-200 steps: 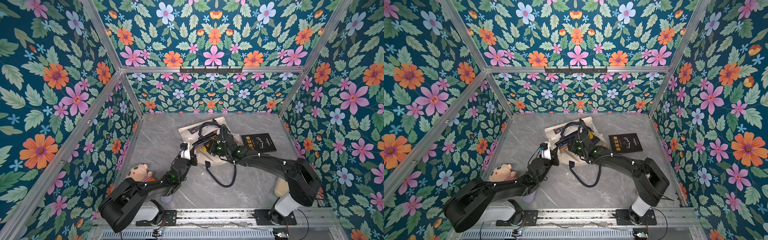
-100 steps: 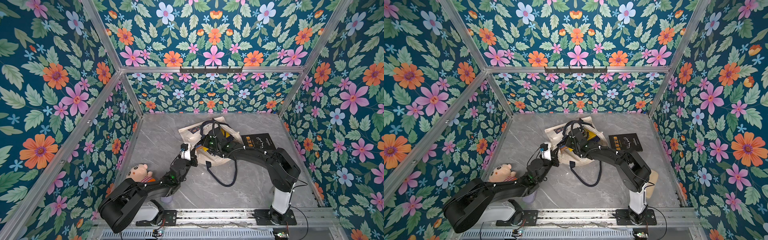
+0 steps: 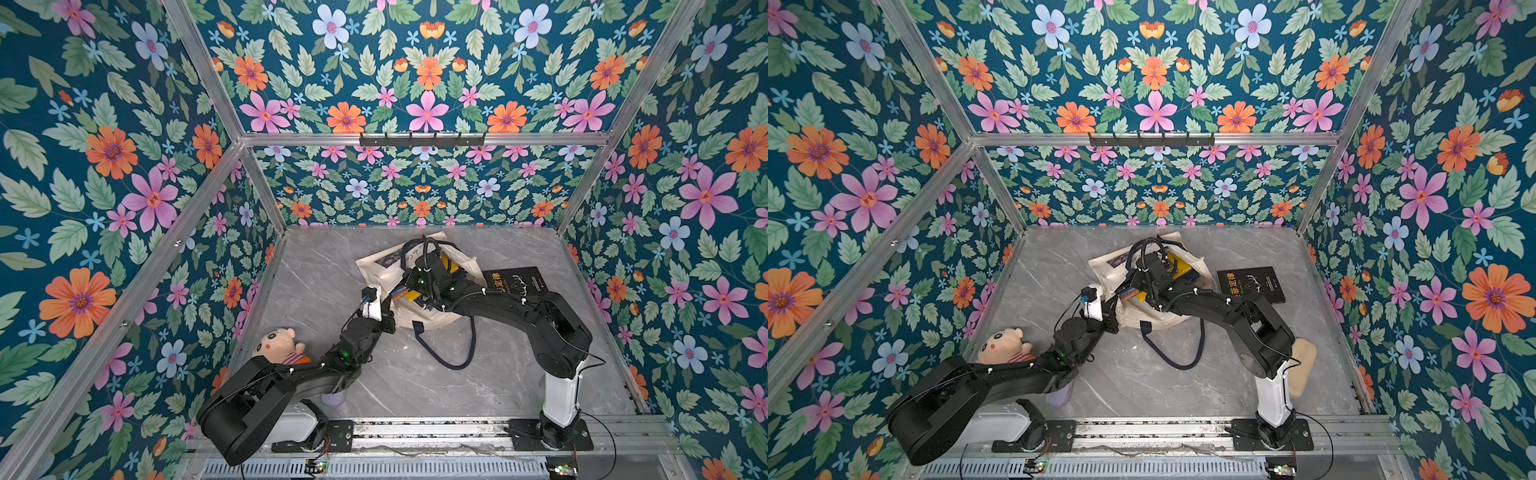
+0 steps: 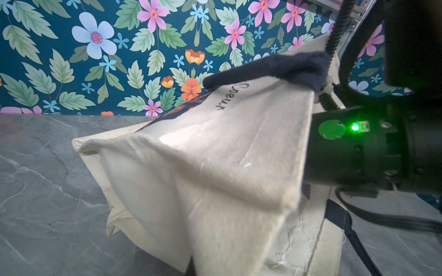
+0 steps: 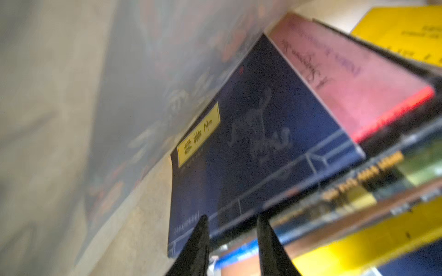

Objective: Take out the books from the canvas bag
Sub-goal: Pick up the book from the canvas bag.

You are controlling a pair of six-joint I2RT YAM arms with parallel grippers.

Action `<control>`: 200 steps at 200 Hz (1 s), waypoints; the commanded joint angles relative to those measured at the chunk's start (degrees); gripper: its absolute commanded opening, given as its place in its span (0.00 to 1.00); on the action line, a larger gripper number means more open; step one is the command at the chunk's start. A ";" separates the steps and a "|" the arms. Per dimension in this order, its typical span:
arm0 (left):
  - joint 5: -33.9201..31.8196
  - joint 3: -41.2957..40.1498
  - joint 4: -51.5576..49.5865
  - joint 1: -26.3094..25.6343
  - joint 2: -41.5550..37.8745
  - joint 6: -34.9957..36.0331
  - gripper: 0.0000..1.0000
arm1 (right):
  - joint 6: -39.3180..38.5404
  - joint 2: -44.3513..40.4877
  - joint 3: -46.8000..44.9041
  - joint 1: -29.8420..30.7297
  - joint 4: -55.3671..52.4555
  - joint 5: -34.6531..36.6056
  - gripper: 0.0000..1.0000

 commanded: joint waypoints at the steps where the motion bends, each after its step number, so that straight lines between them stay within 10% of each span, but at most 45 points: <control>1: 1.85 0.27 4.45 -0.02 0.00 0.15 0.00 | -0.44 0.90 0.90 -0.23 2.80 2.90 0.33; 200: 2.18 0.48 4.79 -0.02 0.67 -0.11 0.00 | 1.07 3.72 4.15 0.29 4.78 4.45 0.12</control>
